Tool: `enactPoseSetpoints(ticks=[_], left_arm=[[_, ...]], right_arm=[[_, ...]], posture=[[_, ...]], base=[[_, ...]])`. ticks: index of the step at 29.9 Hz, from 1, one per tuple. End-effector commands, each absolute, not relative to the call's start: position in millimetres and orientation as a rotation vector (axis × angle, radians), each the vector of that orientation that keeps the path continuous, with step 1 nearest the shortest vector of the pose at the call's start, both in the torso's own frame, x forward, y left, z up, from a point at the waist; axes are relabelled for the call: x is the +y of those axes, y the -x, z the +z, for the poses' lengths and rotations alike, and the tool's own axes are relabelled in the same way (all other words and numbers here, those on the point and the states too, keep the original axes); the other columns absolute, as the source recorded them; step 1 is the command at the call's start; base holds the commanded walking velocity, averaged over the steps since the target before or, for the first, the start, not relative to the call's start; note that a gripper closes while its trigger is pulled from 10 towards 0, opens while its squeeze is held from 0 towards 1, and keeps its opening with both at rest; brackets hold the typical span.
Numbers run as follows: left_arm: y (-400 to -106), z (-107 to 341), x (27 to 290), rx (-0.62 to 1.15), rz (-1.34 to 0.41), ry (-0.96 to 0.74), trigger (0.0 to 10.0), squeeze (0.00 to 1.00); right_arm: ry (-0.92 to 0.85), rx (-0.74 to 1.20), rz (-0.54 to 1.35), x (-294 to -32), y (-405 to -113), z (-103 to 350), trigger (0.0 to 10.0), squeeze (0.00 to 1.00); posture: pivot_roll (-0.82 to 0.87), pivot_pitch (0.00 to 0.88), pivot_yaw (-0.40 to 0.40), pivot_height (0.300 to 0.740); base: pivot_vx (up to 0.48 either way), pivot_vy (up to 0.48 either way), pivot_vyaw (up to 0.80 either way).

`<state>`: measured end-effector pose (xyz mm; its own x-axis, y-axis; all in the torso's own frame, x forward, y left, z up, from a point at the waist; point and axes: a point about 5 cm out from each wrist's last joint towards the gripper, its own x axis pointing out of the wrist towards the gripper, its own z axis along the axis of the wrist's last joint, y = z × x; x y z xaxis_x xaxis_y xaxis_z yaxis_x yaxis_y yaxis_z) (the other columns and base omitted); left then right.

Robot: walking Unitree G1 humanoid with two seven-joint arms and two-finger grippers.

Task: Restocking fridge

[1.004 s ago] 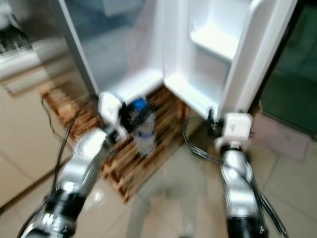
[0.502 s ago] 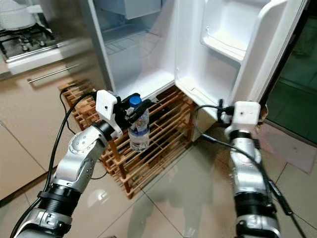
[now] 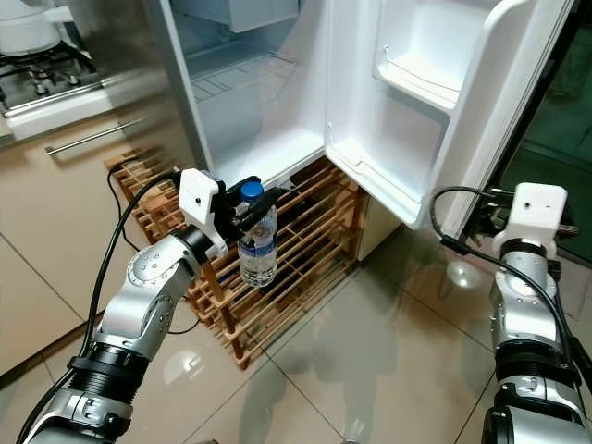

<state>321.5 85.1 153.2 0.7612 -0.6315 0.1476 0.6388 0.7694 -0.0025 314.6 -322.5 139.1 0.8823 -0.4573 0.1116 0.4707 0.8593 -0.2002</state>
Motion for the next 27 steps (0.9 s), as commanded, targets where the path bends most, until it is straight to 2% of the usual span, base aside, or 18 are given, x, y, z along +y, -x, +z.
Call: enactPoseSetpoints(ticks=[1,7,10,15,27], left_arm=[[-321.9,163.9,84.8,-0.18,-0.697,0.045,10.0,0.0],[-321.4,164.6,84.3,-0.183,-0.688,0.048,10.0,0.0],[-321.5,165.1,84.0,-0.185,-0.689,0.049,10.0,0.0],[-323.7,164.0,82.0,-0.188,-0.679,0.057,10.0,0.0],[-324.3,166.3,73.2,-0.201,-0.67,0.088,10.0,0.0]], right_arm=[[0.158,-0.123,-0.415,-299.4,-321.5,145.2,10.0,0.0],[0.046,-0.161,-0.191,-214.3,-320.5,136.6,10.0,0.0],[0.027,-0.139,-0.174,-201.1,-319.8,133.0,10.0,0.0],[0.017,-0.112,-0.276,-209.4,-322.1,133.0,10.0,0.0],[0.1,-0.082,-0.318,-244.6,-339.3,146.5,10.0,0.0]], posture=[[-0.02,0.0,0.079,0.723],[-0.02,0.0,0.07,0.723],[-0.03,0.0,0.064,0.723],[-0.03,0.0,0.047,0.723],[-0.03,0.0,0.019,0.723]], base=[[0.0,0.0,0.0],[0.0,0.0,0.0],[0.0,0.0,0.0],[0.0,0.0,0.0],[0.0,0.0,0.0]])
